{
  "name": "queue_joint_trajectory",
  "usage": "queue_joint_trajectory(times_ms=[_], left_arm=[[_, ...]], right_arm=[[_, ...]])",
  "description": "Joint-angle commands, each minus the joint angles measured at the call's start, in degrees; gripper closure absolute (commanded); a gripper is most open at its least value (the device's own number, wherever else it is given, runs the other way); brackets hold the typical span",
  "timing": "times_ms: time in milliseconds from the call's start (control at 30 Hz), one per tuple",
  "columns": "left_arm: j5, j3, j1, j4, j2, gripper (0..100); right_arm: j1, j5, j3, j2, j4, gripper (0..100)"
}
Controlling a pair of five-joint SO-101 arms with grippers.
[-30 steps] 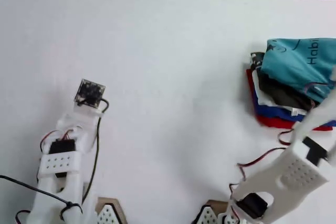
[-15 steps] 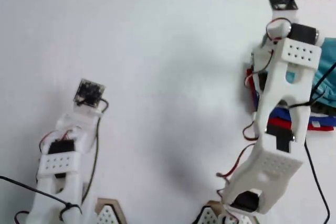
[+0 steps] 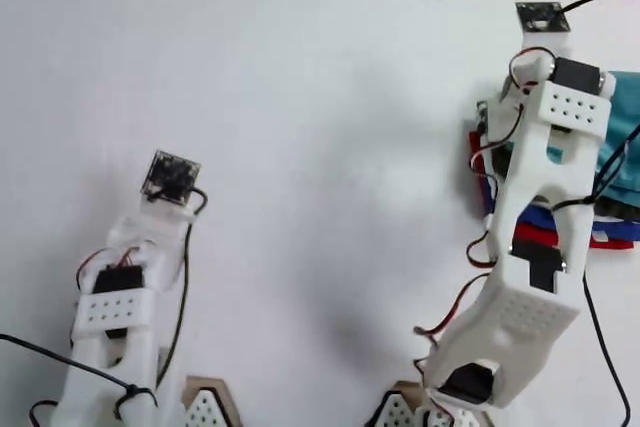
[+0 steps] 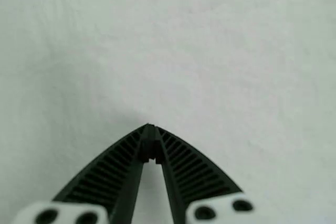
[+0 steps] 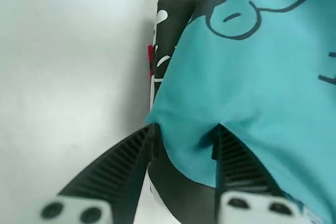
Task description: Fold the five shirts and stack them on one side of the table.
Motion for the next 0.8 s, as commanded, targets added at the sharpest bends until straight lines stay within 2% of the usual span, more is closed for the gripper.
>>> queue_joint_trajectory(times_ms=[0, 67, 200, 433, 600, 700, 767], left_arm=[[-0.5, -0.2, -0.2, -1.0, -1.3, 97], [-0.5, -0.2, -0.2, -1.0, -1.3, 97], [-0.5, -0.2, -0.2, -1.0, -1.3, 97], [-0.5, -0.2, -0.2, -1.0, -1.3, 97], [-0.5, -0.2, -0.2, -1.0, -1.3, 97], [-0.5, -0.2, -0.2, -1.0, -1.3, 97], [-0.5, -0.2, -0.2, -1.0, -1.3, 97]], right_arm=[[2.2, -0.1, -1.1, -4.8, -0.3, 91.0], [4.1, -0.3, -1.4, -5.7, -0.3, 97.9], [7.6, 0.1, -1.4, -9.2, -0.3, 97.6], [9.0, 7.9, -1.0, -15.3, 2.8, 97.8], [8.1, 8.7, -0.9, -16.0, 4.2, 97.8], [4.4, 8.8, -0.9, -15.8, 3.6, 97.4], [1.7, 8.9, -0.9, -14.5, 2.9, 93.6]])
